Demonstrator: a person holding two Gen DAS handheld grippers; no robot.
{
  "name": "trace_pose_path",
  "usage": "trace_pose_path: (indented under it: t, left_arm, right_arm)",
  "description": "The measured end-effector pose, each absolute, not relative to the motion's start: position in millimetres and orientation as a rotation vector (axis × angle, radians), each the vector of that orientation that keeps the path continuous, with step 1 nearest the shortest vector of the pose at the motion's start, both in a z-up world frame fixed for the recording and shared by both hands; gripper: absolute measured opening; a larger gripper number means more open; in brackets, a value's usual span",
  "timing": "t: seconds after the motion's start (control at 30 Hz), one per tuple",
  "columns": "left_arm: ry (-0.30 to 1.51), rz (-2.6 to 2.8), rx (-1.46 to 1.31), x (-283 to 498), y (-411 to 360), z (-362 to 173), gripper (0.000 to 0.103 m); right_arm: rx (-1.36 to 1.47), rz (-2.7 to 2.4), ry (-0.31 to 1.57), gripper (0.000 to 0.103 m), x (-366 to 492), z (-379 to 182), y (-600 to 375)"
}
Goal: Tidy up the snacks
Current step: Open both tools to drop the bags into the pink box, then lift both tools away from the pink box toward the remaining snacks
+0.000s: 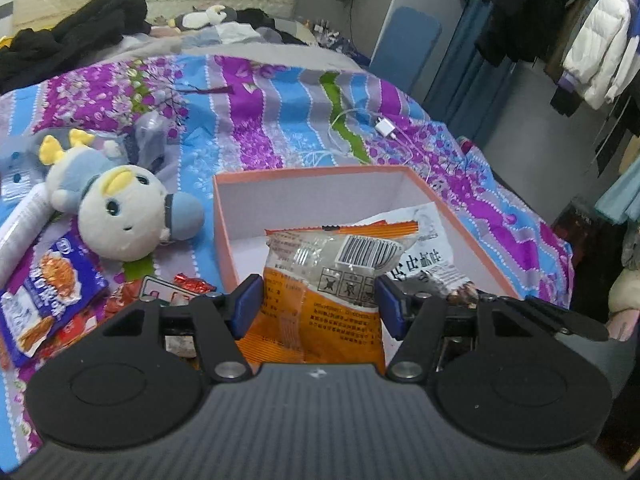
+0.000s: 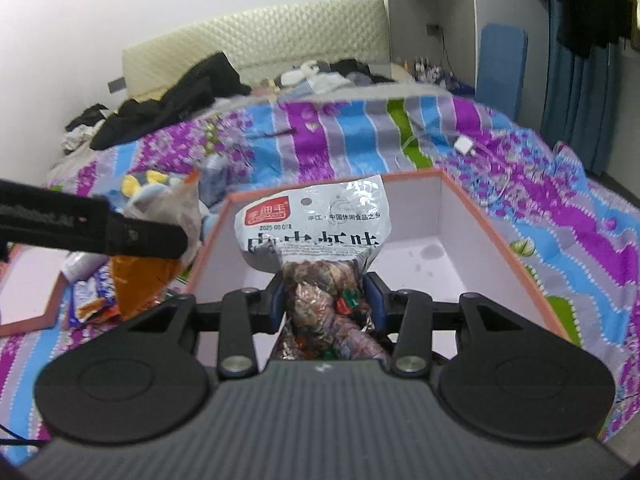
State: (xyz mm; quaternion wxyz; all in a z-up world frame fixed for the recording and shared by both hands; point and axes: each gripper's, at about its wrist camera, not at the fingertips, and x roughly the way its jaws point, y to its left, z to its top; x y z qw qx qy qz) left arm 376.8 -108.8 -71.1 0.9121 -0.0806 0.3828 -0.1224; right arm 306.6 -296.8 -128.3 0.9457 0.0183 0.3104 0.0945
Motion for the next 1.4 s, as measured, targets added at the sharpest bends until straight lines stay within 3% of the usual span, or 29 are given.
trace_pose_path:
  t: [0.33,0.43,0.53,0.6,1.4]
  left_arm:
    - [0.823,-0.282,-0.139,403.3,-116.7,-105.7,0.066]
    - [0.839,-0.306,-0.144,403.3,-119.6,-109.8,0.079]
    - [0.814,-0.309,-0.140,396.3,-120.7,-104.1,0.083]
    - [0.802,-0.309,-0.136,390.3,-121.0,-97.8,0.083]
    - [0.598,-0.245,-0.131,197.6,-55.8,11.9,0.083]
  right_arm:
    - [0.059,0.171,0.694,0.046,325.3,-171.1,-309.8]
    - [0.067,0.162,0.722,0.048,323.0,-178.6,-311.0]
    - [0.065,0.150,0.730,0.058,320.0,-178.7,-312.7]
    - [0.064,0.145,0.718,0.066,316.2,-174.0,-314.2]
    - [0.092,0.162,0.539,0.066,171.7,-65.7,-278.8]
